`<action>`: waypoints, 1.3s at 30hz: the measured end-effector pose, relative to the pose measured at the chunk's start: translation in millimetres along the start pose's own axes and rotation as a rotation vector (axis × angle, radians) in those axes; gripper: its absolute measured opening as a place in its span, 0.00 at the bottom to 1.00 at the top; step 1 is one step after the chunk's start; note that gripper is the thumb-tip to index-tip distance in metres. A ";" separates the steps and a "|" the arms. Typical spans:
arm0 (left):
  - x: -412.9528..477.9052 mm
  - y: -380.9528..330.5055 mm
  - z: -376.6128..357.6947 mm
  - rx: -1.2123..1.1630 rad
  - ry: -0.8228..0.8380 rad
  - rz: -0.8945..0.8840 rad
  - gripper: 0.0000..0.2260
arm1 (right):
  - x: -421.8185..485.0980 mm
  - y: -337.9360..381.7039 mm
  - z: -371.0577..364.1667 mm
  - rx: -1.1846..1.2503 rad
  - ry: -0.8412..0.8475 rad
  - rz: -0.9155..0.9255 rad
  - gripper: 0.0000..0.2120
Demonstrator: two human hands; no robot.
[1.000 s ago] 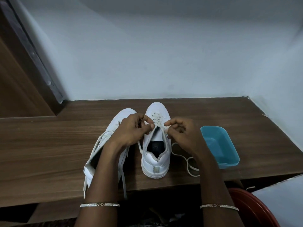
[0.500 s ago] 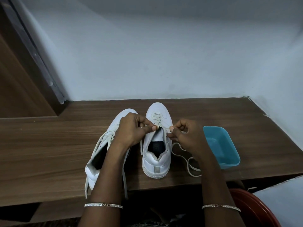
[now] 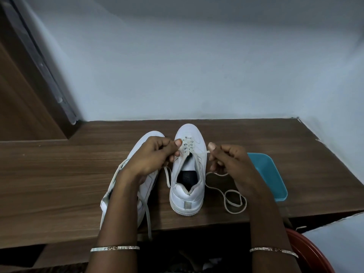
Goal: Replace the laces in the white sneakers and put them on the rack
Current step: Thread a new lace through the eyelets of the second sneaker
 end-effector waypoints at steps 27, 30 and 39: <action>-4.5 -34.6 -5.6 -0.341 -0.137 -0.201 0.17 | 6.3 43.9 -13.7 0.337 -0.101 0.270 0.15; -3.4 -33.9 -5.1 -0.049 -0.181 -0.137 0.25 | 6.3 46.7 -16.6 0.208 -0.075 0.241 0.14; -4.6 -29.1 -15.0 -0.047 -0.038 0.162 0.34 | 0.6 61.9 -54.8 -0.046 0.323 0.163 0.13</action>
Point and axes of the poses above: each hand's wrist, its own x-axis towards the middle knuckle, its own z-axis out of the back of the hand, y = z × x, the point moved 4 cm from there along x, towards the middle knuckle, and after that the axes turned 11 degrees about y, right-handed, at the moved point
